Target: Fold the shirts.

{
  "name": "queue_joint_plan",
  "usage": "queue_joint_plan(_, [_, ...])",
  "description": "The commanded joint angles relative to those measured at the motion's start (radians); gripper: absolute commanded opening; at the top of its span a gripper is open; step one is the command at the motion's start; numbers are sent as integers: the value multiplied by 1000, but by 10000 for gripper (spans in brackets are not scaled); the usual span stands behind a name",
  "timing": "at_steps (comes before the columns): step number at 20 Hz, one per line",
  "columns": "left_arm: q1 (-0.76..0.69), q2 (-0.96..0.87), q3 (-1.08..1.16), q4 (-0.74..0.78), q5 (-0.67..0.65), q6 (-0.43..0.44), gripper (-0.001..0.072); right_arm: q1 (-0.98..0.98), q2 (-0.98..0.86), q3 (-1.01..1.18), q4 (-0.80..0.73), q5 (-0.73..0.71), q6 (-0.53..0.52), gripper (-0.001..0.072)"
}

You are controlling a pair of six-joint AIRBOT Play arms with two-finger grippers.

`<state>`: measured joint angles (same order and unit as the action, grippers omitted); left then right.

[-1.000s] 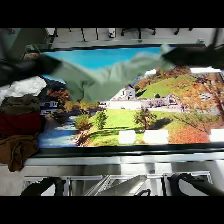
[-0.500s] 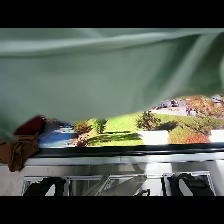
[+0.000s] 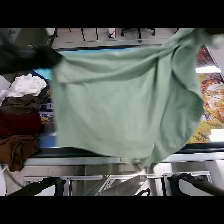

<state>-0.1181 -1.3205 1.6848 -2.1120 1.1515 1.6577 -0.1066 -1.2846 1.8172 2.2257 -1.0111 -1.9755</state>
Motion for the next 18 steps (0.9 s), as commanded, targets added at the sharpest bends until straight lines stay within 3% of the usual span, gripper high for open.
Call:
queue_joint_plan(1, [-35, -313, -175, -11, -78, 21, 26, 45, -351, -34, 4, -2, 13, 22])
queue_joint_plan(5, [-4, -663, -95, -79, -66, 50, 26, 80, -643, -33, 195, 94, 12, 23])
queue_joint_plan(9, [39, -778, 91, -138, -34, 89, 26, 77, -686, -32, 202, 145, 12, 31])
queue_joint_plan(10, [48, -785, 135, -141, -4, 89, 61, 66, -676, -32, 202, 145, 13, 160])
queue_joint_plan(11, [51, -784, 176, -138, 26, 88, 412, 50, -660, -32, 202, 134, 13, 328])
queue_joint_plan(12, [61, -784, 221, -142, 61, 76, 696, 25, -637, -28, 201, 104, 13, 380])
queue_joint_plan(15, [101, -781, 397, -140, 298, -9, 687, -97, -552, -23, 142, -63, 26, 380])
queue_joint_plan(18, [174, -667, 325, -134, 452, -63, 687, -273, -516, -24, 25, -303, 97, 382])
